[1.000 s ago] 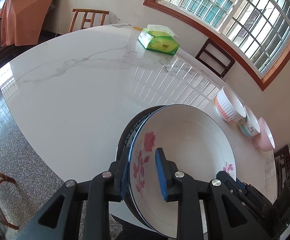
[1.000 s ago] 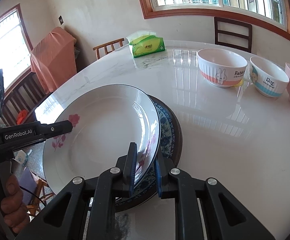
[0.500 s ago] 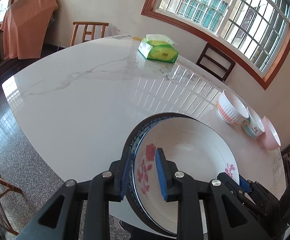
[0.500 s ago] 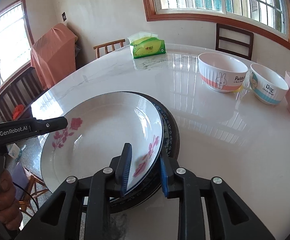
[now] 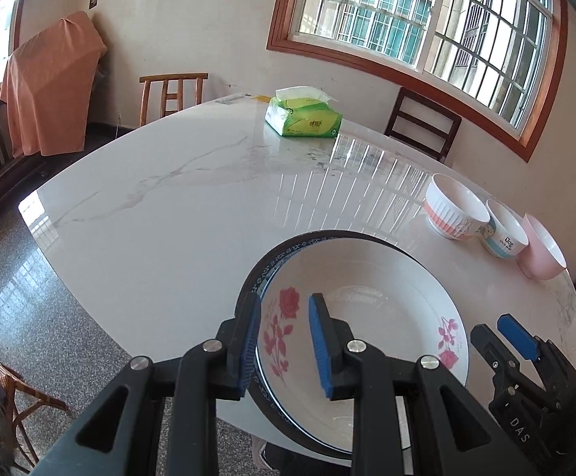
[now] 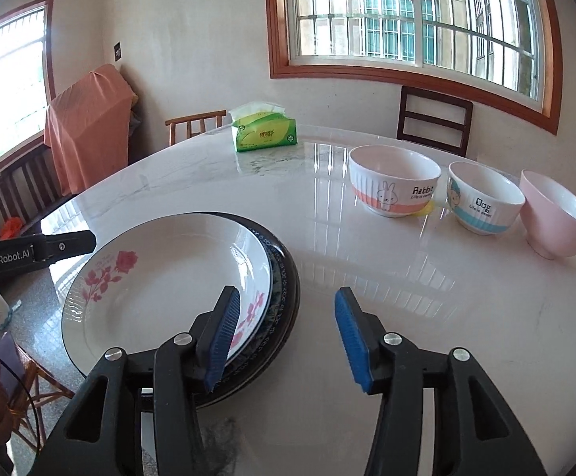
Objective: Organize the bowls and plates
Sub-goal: 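Lower the white plate onto the stack and open both grippers, then move both grippers toward the pink bowl beside the white bowls, then close the right gripper on the rim of the pink bowl, then carry the pink bowl beside the plate stack and open the right gripper, then move both grippers to the white bowl printed 'Rabbit', then close both grippers on the rim of the Rabbit bowl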
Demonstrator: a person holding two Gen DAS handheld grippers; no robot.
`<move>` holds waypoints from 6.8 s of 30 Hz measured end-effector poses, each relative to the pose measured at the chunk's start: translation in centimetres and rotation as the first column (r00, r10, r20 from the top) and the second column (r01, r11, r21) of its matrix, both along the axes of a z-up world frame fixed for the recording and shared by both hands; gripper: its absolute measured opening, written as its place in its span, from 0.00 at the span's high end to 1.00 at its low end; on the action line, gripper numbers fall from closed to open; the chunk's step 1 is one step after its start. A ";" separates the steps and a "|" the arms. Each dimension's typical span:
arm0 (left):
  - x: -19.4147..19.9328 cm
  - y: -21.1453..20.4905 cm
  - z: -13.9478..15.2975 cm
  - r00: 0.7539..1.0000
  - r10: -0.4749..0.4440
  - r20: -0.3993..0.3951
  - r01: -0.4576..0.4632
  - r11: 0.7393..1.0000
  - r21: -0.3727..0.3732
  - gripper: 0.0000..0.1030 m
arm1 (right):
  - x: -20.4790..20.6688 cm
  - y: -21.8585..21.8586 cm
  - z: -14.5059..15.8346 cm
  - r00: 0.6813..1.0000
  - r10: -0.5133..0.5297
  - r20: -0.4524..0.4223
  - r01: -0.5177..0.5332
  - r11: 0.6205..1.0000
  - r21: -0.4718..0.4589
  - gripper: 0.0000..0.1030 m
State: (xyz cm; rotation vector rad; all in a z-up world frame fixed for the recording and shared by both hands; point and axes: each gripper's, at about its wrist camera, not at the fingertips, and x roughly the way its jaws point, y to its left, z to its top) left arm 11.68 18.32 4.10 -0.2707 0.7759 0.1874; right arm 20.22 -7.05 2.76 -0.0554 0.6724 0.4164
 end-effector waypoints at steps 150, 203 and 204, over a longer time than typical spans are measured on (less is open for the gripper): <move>5.7 -16.5 5.5 0.839 -0.470 -0.274 0.423 0.881 -0.214 0.58 | 1.3 -21.9 6.4 0.867 -0.043 -0.497 0.197 0.945 0.262 0.69; 34.5 -16.5 -2.0 0.809 -0.420 -0.410 0.396 0.906 -0.148 0.58 | 25.1 -8.1 0.0 0.705 -0.119 -0.699 0.305 0.941 0.148 0.67; 34.7 -16.6 -2.4 0.804 -0.421 -0.419 0.397 0.906 -0.148 0.58 | 25.2 -8.0 -0.3 0.703 -0.118 -0.701 0.305 0.941 0.147 0.67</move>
